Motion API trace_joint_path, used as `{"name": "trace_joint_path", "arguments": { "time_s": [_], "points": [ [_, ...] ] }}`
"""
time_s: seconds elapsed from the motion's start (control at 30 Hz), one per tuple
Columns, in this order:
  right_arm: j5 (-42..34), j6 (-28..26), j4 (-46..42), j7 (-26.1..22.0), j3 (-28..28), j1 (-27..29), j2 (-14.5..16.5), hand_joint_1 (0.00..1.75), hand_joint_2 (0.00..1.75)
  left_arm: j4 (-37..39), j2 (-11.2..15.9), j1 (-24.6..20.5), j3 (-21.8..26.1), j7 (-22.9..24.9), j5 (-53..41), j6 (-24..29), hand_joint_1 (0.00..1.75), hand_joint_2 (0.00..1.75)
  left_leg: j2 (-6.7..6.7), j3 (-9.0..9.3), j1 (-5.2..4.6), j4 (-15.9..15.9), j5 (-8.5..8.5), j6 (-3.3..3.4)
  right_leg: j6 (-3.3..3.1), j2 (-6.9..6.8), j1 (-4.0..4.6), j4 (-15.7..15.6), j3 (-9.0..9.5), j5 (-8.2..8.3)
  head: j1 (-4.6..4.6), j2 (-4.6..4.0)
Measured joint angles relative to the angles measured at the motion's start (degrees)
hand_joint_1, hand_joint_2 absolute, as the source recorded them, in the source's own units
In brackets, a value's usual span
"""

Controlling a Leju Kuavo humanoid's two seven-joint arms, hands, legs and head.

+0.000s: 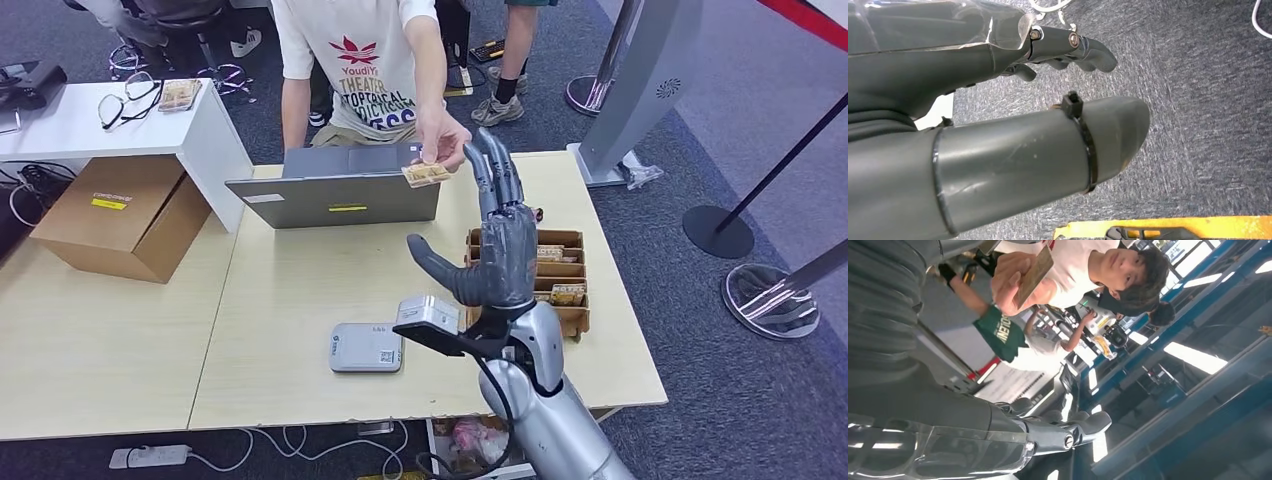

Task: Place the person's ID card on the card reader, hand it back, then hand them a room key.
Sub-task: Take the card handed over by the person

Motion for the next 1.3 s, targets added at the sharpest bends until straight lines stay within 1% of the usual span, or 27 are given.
{"name": "trace_joint_path", "arguments": {
  "time_s": [0.17, 0.37, 0.57, 0.6, 0.67, 0.7, 0.77, 0.83, 0.87, 0.93, 0.97, 1.3],
  "points": [
    [7.81, -0.86, 4.71, 0.21, 0.89, -2.37, 0.22, 0.0, 1.75, 0.0, 0.32, 0.08, 0.0, -0.02, 0.25, 0.15, 0.0, 0.0, -0.03, -0.02, 0.0, 0.0, 0.02, -0.03, 0.0, -0.02, 0.0, 0.0, 0.0, 0.0, 0.0, 0.0],
    [14.8, -0.88, 8.78, 0.76, 0.76, -3.74, 0.93, 0.0, 1.75, 0.0, 0.34, 0.2, 0.03, -0.4, 0.46, 0.46, 0.0, 0.0, -0.03, -0.02, -0.01, 0.0, 0.02, -0.03, 0.0, -0.02, -0.01, -0.01, 0.0, 0.0, -0.01, 0.0],
    [17.28, -0.9, 11.43, 1.63, 0.48, -4.76, 1.32, 0.0, 1.75, 0.0, 0.34, 0.39, 0.1, -0.64, 0.84, 0.86, 0.0, 0.0, -0.03, -0.02, 0.0, 0.0, 0.02, -0.03, 0.0, -0.02, 0.0, -0.01, 0.0, 0.0, 0.0, 0.0],
    [17.38, -0.91, 11.73, 1.72, 0.37, -4.85, 1.39, 0.02, 1.75, 0.0, 0.34, 0.42, 0.13, -0.68, 0.93, 0.91, 0.0, 0.0, -0.03, -0.02, 0.0, 0.0, 0.02, -0.03, 0.0, -0.02, 0.0, 0.0, 0.0, 0.0, 0.0, 0.0],
    [17.43, -0.91, 12.17, 1.79, 0.11, -4.95, 1.56, 0.16, 1.75, 0.0, 0.34, 0.53, 0.24, -0.83, 1.14, 1.02, 0.0, 0.0, -0.03, -0.02, 0.0, 0.0, 0.02, -0.03, 0.0, -0.01, 0.0, 0.0, 0.0, 0.0, 0.0, 0.0],
    [17.4, -0.91, 12.34, 1.79, -0.02, -4.97, 1.65, 0.31, 1.75, 0.0, 0.34, 0.6, 0.32, -0.94, 1.22, 1.11, 0.0, 0.0, -0.03, -0.02, 0.0, 0.0, 0.02, -0.03, 0.0, -0.01, 0.0, 0.0, 0.0, 0.0, 0.0, 0.0],
    [17.25, -0.91, 12.64, 1.79, -0.21, -5.03, 1.83, 0.86, 1.75, 0.0, 0.34, 0.76, 0.46, -1.16, 1.38, 1.32, 0.0, 0.0, -0.03, -0.02, 0.0, 0.0, 0.02, -0.03, 0.0, -0.01, 0.0, 0.0, 0.0, 0.0, 0.0, 0.0],
    [17.08, -0.91, 12.91, 1.77, -0.27, -5.08, 2.03, 1.31, 1.75, 0.0, 0.34, 0.94, 0.55, -1.28, 1.59, 1.45, 0.0, 0.0, -0.03, -0.02, 0.0, 0.0, 0.02, -0.03, 0.0, -0.01, 0.0, -0.01, 0.0, 0.0, 0.0, 0.0],
    [17.04, -0.91, 13.06, 1.77, -0.27, -5.13, 2.13, 1.37, 1.75, 0.0, 0.34, 1.02, 0.57, -1.32, 1.69, 1.49, 0.0, 0.0, -0.03, -0.02, 0.0, 0.0, 0.02, -0.03, 0.0, -0.01, 0.0, -0.01, 0.0, 0.0, 0.01, 0.0],
    [16.91, -0.91, 13.36, 1.74, -0.27, -5.29, 2.29, 1.45, 1.75, 0.0, 0.34, 1.14, 0.66, -1.38, 1.87, 1.52, 0.0, 0.0, -0.03, -0.02, 0.0, 0.0, 0.02, -0.03, 0.0, -0.02, 0.0, -0.01, 0.0, 0.0, 0.01, 0.0],
    [16.81, -0.91, 13.53, 1.68, -0.27, -5.39, 2.39, 1.46, 1.75, 0.0, 0.33, 1.18, 0.74, -1.41, 1.97, 1.54, 0.0, 0.0, -0.03, -0.02, 0.0, 0.0, 0.02, -0.03, 0.0, -0.02, 0.0, -0.01, 0.0, 0.0, 0.01, 0.0],
    [16.54, -0.96, 14.32, 1.17, -0.26, -6.01, 3.11, 1.4, 1.75, 0.0, 0.32, 1.26, 1.53, -1.48, 2.26, 1.85, 0.0, 0.0, -0.03, -0.02, 0.0, 0.0, 0.03, -0.04, 0.0, -0.02, 0.0, 0.0, 0.0, 0.01, 0.0, 0.0]
  ]
}}
